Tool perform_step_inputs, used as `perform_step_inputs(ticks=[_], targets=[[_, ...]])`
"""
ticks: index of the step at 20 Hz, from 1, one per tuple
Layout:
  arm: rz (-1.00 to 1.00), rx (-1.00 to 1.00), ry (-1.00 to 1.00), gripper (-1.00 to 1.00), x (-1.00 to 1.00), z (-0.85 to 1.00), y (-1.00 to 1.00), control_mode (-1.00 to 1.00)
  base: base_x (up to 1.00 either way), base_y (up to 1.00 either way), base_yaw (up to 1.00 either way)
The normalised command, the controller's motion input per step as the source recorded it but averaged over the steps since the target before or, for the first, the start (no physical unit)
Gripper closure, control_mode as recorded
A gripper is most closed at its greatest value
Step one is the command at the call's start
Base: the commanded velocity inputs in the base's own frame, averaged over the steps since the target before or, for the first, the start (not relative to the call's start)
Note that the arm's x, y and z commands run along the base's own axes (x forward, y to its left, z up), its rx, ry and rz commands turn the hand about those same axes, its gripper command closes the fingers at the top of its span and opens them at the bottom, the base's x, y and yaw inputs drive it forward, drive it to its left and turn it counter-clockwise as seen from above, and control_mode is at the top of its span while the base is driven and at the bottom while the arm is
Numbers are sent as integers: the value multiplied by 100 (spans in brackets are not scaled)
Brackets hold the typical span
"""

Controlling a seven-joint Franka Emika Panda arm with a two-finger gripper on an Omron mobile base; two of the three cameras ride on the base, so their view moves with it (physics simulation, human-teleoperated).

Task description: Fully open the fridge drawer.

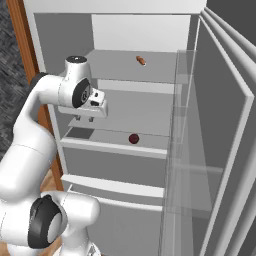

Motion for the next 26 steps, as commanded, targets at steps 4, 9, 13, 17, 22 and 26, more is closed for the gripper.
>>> perform_step_inputs(ticks=[4, 9, 13, 17, 22, 26], targets=[[-4, 0, 3, -100, 0, -9, -23, -100, 0, 0, 0], [-5, 0, 4, -100, 0, -41, -28, -100, 0, 0, 0], [-5, 0, 0, -100, 0, -47, -20, -100, 0, 0, 0], [-1, 0, -8, -100, 1, -25, -5, -100, 0, 0, 0], [0, 0, -5, -100, -15, -25, -25, -100, 0, 0, 0], [0, 1, -3, -100, -20, -8, -33, -100, 0, 0, 0]])
